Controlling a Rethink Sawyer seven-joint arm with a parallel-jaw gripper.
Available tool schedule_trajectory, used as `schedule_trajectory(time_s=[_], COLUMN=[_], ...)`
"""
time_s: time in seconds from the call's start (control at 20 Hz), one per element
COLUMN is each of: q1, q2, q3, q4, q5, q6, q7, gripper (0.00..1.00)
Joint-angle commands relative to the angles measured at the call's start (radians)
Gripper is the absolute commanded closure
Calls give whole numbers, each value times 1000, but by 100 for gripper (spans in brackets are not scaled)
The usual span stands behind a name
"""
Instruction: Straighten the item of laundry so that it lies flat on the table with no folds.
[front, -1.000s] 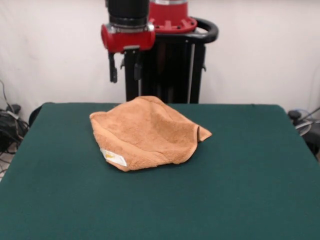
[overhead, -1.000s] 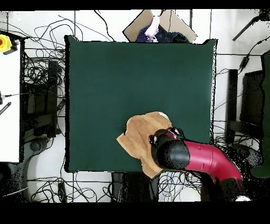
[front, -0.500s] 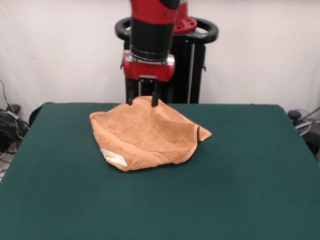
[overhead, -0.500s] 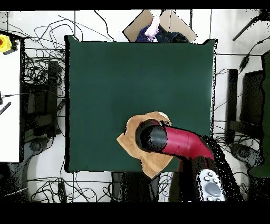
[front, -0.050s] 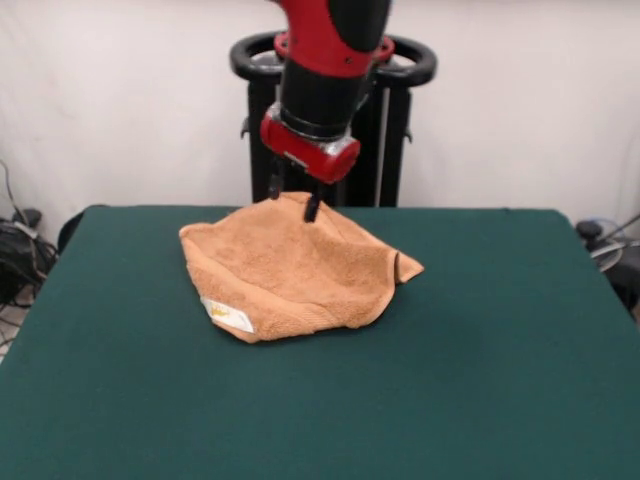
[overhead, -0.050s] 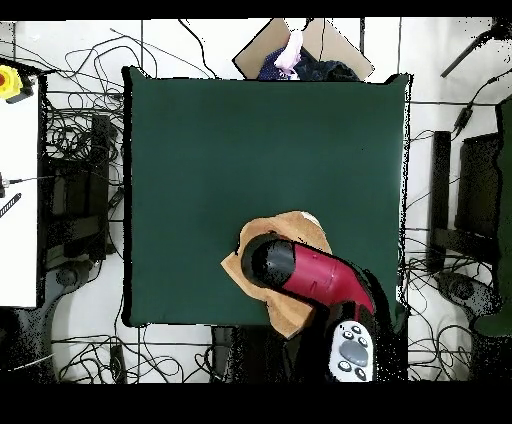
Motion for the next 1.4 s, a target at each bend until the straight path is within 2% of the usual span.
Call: schedule_trajectory(time_s=[0.05,0.15,0.35,0.5,0.8,1.2,1.4], q1=[-25,-30,-23,27,52,113,150], q2=[78,76,126,166,223,274,297], q3=[-109,-102,-120,-178,-183,-205,-201], q4=[-72,-45,-73,-111,-108,-145,-168], q5=[75,67,72,65,77,115,130], q6=[-18,-46,-18,65,-31,52,35], q7=[281,304,346,360,359,376,366], gripper=[0,0,0,0,0,0,0])
